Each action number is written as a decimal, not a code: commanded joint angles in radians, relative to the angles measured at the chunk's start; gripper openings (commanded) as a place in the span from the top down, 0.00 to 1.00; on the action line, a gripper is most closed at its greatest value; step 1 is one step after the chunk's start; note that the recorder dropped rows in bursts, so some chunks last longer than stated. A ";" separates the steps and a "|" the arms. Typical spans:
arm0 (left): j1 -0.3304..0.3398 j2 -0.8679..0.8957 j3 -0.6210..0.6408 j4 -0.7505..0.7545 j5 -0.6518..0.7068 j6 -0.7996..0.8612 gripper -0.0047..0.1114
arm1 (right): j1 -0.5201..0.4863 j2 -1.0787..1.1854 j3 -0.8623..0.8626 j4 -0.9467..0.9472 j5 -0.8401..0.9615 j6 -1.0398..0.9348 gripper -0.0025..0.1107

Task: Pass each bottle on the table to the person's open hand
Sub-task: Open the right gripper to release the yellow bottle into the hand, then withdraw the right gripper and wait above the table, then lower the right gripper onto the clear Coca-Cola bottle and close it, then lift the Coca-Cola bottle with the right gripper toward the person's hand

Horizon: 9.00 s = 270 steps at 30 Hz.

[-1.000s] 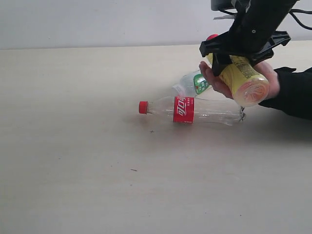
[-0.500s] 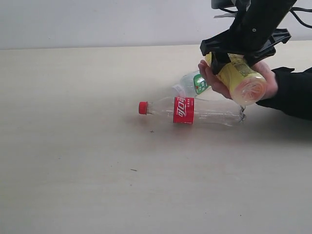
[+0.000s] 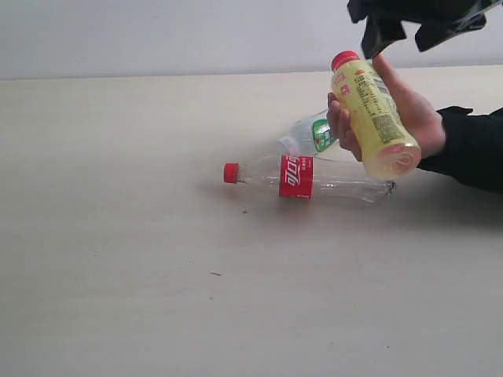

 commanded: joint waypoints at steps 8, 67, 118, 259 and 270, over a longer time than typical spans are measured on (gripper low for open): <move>0.001 -0.006 0.003 -0.008 -0.001 0.001 0.96 | -0.005 -0.701 0.524 0.060 -0.322 -0.091 0.98; 0.001 -0.006 0.003 -0.008 -0.001 0.001 0.96 | 0.003 -1.597 0.969 0.183 -0.202 -0.093 0.98; 0.001 -0.006 0.003 -0.008 -0.001 0.001 0.96 | 0.003 -1.597 0.969 0.183 -0.200 -0.094 0.98; 0.001 -0.006 0.003 -0.008 -0.001 0.001 0.96 | 0.542 0.566 0.119 -1.003 -0.183 0.211 0.13; 0.001 -0.006 0.003 -0.008 -0.001 0.001 0.96 | 0.542 0.566 0.119 -0.998 -0.180 0.211 0.42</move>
